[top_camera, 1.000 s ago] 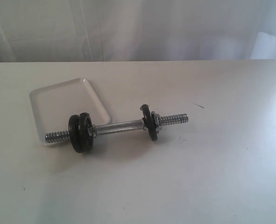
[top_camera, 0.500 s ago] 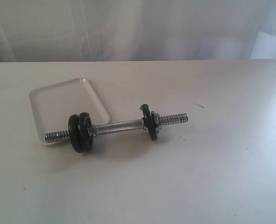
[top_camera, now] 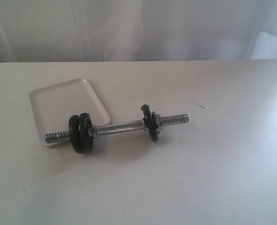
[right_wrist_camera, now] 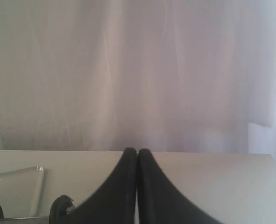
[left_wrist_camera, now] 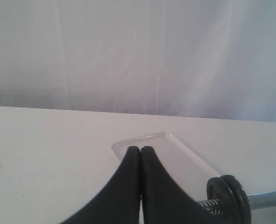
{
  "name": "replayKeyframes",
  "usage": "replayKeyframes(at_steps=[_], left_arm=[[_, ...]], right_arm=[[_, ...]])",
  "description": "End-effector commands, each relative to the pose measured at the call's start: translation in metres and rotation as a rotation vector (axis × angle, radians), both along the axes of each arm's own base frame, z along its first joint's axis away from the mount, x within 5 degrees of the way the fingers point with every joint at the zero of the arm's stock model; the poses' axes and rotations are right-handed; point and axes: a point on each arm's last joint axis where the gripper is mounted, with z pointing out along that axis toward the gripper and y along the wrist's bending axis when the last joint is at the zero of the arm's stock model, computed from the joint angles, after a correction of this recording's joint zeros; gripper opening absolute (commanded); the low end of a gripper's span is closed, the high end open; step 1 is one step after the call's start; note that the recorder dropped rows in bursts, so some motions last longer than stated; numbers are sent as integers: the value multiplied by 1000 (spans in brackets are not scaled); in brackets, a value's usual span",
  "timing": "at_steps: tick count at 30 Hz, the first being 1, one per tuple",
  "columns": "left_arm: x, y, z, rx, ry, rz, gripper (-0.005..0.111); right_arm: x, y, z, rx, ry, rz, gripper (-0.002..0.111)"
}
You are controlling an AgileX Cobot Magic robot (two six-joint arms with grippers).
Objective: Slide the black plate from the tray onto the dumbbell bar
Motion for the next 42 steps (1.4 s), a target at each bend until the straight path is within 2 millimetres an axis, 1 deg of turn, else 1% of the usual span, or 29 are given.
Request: replayKeyframes(at_steps=[1,4,6,7,8,9,14,17,27,30,35,39,42], left_arm=[[9,0,-30,-25,-3,10,0],[14,0,-60,-13,60,14,0],[15,0,-65,51,72,16,0],[14,0,-73,81,162,6,0],[13,0,-76,94,190,2,0],[13,-1,-79,94,224,-1,0],[12,-1,-80,106,239,-4,0],[12,0,-80,142,233,-4,0],[12,0,-80,116,241,-1,0],[12,0,-83,157,262,-3,0],[11,0,-84,126,282,-2,0],[11,0,-85,178,287,-8,0],[11,0,-85,179,287,-8,0]], right_arm=[[12,4,-29,7,-17,9,0],[20,6,-56,-48,10,9,0],[25,7,-77,-86,31,11,0],[25,8,-80,-96,23,12,0],[25,8,-81,-98,30,11,0],[26,7,-86,-98,91,10,0],[26,7,-90,-104,127,9,0],[26,7,-90,-105,129,9,0],[26,7,-91,-108,138,8,0],[26,7,-91,-107,140,8,0],[25,7,-92,-65,159,12,0],[25,7,-92,-65,157,12,0],[25,7,-92,-66,162,11,0]])
